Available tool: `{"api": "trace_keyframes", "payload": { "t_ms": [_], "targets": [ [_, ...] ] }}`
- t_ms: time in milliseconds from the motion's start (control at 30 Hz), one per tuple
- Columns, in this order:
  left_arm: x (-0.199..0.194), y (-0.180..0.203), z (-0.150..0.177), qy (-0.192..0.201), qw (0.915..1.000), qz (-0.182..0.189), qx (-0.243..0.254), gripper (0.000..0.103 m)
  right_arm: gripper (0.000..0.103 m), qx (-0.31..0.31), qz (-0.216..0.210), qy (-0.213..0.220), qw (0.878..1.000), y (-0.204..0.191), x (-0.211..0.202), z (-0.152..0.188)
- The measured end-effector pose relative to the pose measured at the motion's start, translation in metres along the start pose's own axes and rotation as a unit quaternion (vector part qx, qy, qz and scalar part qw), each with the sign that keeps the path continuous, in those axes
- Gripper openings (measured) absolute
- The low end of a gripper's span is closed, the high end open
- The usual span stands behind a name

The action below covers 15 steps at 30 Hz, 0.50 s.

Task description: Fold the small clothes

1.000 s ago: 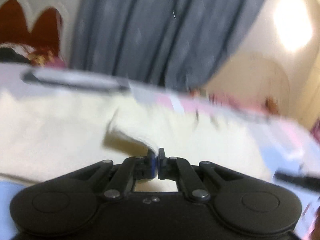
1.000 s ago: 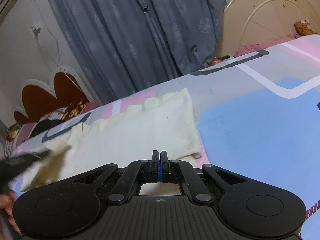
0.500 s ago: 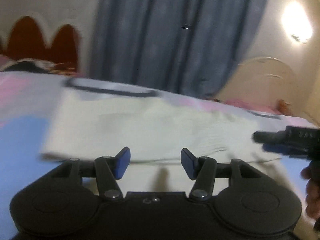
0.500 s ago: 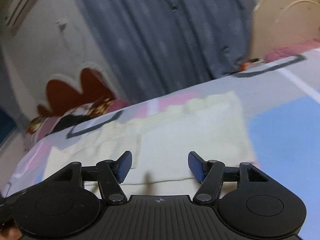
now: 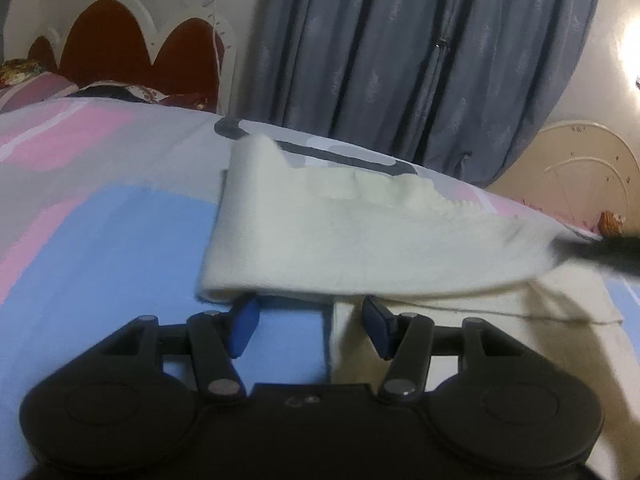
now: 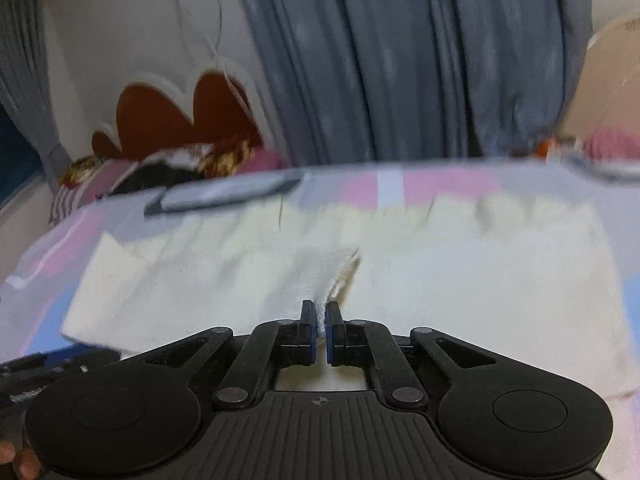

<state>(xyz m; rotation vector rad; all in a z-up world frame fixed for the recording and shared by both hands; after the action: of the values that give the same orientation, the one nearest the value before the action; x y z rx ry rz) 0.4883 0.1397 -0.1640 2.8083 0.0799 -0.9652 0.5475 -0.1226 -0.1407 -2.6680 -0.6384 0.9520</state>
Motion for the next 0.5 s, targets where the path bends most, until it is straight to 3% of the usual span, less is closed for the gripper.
{"api": "trace_keyframes", "payload": {
  "t_ms": [133, 167, 200, 233, 333, 500],
  "targets": [
    [0.000, 0.003, 0.001, -0.002, 1.0000, 0.000, 0.007, 0.051, 0.004, 0.019, 0.033, 0.077, 0.996, 0.025, -0.048, -0.024],
    [0.003, 0.005, -0.001, -0.002, 0.9999, -0.001, 0.012, 0.048, 0.004, 0.021, 0.038, 0.078, 0.996, 0.034, -0.054, -0.024],
    [0.004, 0.007, -0.003, -0.001, 0.9998, 0.000, 0.018, 0.036, 0.004, 0.020, 0.043, 0.066, 0.997, 0.041, -0.054, -0.020],
    [0.005, 0.009, -0.004, 0.001, 0.9998, 0.003, 0.021, 0.032, 0.004, 0.019, 0.049, 0.053, 0.997, 0.048, -0.053, -0.015],
    [0.008, 0.014, -0.008, -0.001, 0.9995, 0.003, 0.030, 0.032, 0.004, 0.014, 0.055, 0.034, 0.998, 0.056, -0.049, -0.003],
    [0.007, 0.015, -0.008, -0.003, 0.9994, 0.005, 0.034, 0.026, 0.004, 0.019, 0.059, 0.058, 0.996, 0.059, -0.065, -0.006]
  ]
}}
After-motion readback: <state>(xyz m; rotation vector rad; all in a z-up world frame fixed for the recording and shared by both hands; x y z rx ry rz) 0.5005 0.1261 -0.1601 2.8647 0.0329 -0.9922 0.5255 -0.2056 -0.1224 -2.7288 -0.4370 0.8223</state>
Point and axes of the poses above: each gripper's, at about its wrist camera, not at the fingertips, and x roughly the way its jaws point, y to its right, z to its underside, the point moved 6 cm from there along x, roughly the way its jaws point, and after that the axes turned 2 degrees about -z, right-handed, at the moved point
